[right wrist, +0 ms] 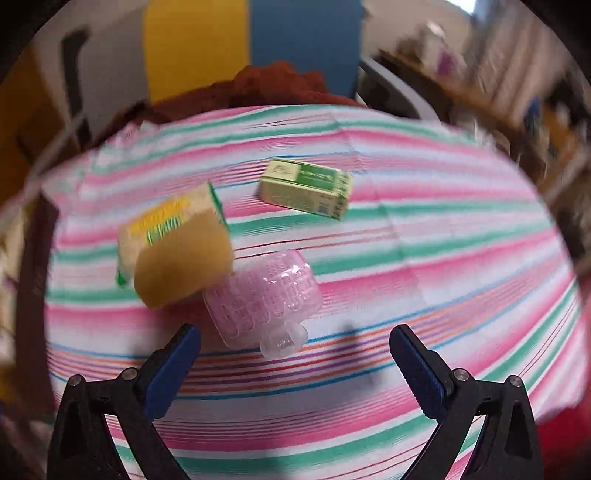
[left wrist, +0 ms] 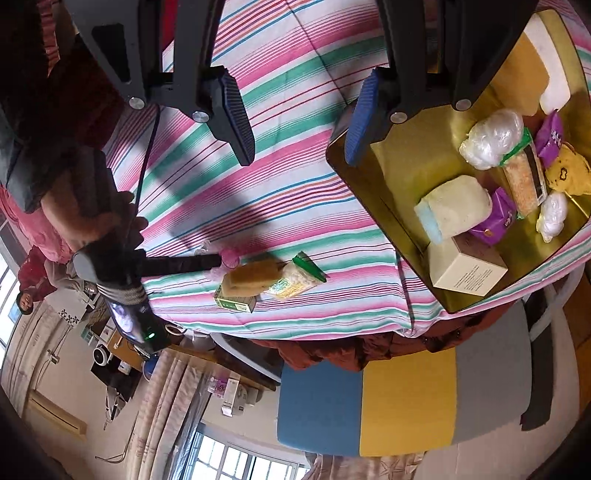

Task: Organize objects
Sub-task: 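Grasp the pink plastic hair roller with the right gripper, then grasp the yellow sponge with the left gripper while the right holds the roller, then carry sponge and roller over the gold tray and open both grippers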

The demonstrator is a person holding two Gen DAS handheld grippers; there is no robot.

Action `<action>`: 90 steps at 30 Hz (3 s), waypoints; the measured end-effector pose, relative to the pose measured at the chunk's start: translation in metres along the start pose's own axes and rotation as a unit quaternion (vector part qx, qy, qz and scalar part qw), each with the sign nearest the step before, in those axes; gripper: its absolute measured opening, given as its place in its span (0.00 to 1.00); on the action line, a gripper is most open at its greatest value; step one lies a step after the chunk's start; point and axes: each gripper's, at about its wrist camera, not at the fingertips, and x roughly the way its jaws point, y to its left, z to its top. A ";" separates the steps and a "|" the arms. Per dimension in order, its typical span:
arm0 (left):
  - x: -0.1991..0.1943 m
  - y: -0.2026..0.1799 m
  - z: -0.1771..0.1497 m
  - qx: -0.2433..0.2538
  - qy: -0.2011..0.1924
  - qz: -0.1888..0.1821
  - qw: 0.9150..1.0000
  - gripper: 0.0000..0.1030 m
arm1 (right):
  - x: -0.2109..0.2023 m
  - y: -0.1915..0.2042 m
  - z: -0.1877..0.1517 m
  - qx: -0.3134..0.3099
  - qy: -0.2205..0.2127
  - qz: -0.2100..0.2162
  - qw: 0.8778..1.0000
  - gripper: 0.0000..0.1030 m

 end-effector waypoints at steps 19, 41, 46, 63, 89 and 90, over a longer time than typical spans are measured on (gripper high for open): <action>0.003 0.004 0.004 0.001 0.003 -0.018 1.000 0.50 | 0.013 -0.028 0.003 0.053 0.037 -0.021 0.998 0.63; 0.095 -0.060 0.096 0.182 0.052 -0.117 0.975 0.66 | 0.001 -0.019 -0.026 -0.037 0.116 0.050 0.991 0.63; 0.121 -0.079 0.104 0.244 0.078 -0.154 0.954 0.69 | 0.004 -0.027 -0.027 -0.026 0.123 0.071 0.990 0.64; 0.187 -0.098 0.130 0.245 0.147 -0.275 0.918 0.77 | 0.015 -0.035 -0.029 0.005 0.129 0.064 0.990 0.65; 0.141 -0.074 0.087 0.147 0.162 -0.202 0.955 0.57 | -0.003 -0.099 -0.023 0.134 0.051 0.021 0.989 0.64; 0.138 -0.072 0.086 0.135 0.162 -0.207 0.955 0.60 | -0.004 -0.102 -0.022 0.138 0.045 0.022 0.989 0.64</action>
